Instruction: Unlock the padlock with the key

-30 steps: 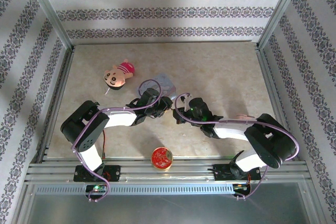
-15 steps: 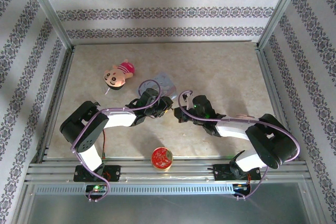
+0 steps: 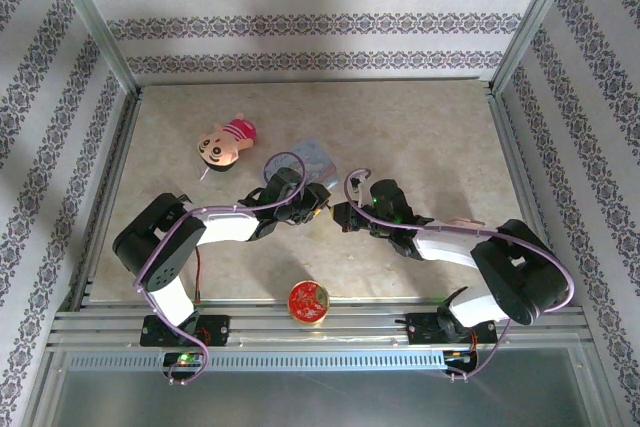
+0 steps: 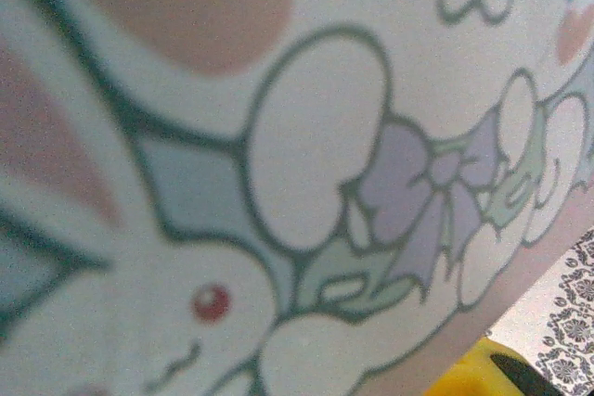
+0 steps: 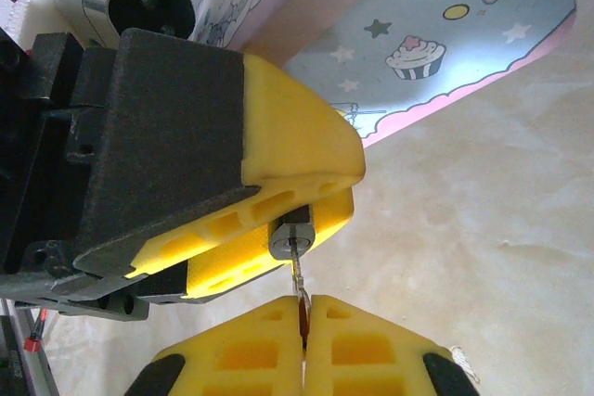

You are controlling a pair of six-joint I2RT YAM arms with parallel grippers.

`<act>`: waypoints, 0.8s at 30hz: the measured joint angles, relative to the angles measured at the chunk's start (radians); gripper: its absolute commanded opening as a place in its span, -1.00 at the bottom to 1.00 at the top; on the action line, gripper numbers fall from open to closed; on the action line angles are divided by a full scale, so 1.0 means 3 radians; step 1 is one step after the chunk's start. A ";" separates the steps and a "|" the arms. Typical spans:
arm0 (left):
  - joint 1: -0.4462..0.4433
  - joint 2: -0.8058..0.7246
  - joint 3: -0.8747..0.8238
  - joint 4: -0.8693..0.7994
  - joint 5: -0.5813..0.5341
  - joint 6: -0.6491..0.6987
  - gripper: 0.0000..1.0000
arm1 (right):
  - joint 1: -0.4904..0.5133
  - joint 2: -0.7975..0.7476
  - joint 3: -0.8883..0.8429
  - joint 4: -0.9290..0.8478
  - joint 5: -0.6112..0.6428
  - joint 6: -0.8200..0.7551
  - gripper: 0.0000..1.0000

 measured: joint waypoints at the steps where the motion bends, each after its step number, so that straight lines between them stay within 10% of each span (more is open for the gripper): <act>1: 0.0000 -0.0004 0.0001 -0.0001 0.0010 -0.0003 -0.61 | 0.0001 -0.0017 0.0000 -0.0024 0.0005 -0.0003 -1.00; 24: 0.0000 0.0014 0.0170 -0.0267 0.0055 -0.0092 -0.60 | 0.0551 -0.0149 0.0617 -0.1371 0.1297 -0.0313 -1.00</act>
